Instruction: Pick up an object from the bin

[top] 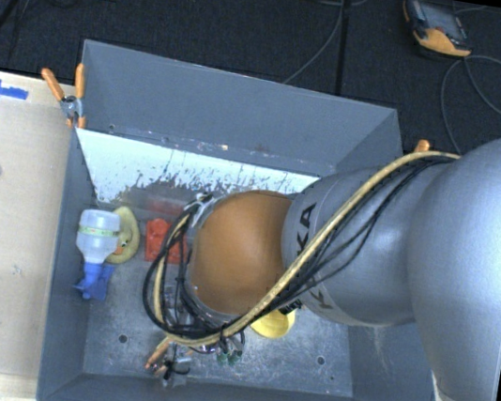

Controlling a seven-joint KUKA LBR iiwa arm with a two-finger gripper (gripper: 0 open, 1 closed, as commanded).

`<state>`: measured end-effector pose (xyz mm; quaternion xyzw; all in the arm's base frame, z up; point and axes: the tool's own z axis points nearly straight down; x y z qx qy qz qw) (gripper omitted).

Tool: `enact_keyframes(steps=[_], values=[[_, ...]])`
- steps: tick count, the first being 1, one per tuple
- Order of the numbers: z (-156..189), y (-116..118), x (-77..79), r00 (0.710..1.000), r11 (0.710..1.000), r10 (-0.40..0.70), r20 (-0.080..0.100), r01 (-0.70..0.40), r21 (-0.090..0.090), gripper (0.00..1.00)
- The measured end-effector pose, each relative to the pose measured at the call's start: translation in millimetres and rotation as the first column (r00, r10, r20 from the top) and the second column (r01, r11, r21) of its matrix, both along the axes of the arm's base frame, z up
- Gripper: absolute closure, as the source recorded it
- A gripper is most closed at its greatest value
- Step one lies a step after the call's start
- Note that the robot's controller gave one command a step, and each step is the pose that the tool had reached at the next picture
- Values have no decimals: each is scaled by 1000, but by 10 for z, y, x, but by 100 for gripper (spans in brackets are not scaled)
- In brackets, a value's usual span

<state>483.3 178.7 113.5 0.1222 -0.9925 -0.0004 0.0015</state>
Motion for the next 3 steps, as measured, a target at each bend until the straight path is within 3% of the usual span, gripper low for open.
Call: enact_keyframes(steps=[1,2,3], values=[[-369,-208,5,984,984,177,10,-177,2,0],[-443,-470,42,938,938,346,-1,-346,2,100],[-443,-472,42,938,938,346,-1,-346,2,100]])
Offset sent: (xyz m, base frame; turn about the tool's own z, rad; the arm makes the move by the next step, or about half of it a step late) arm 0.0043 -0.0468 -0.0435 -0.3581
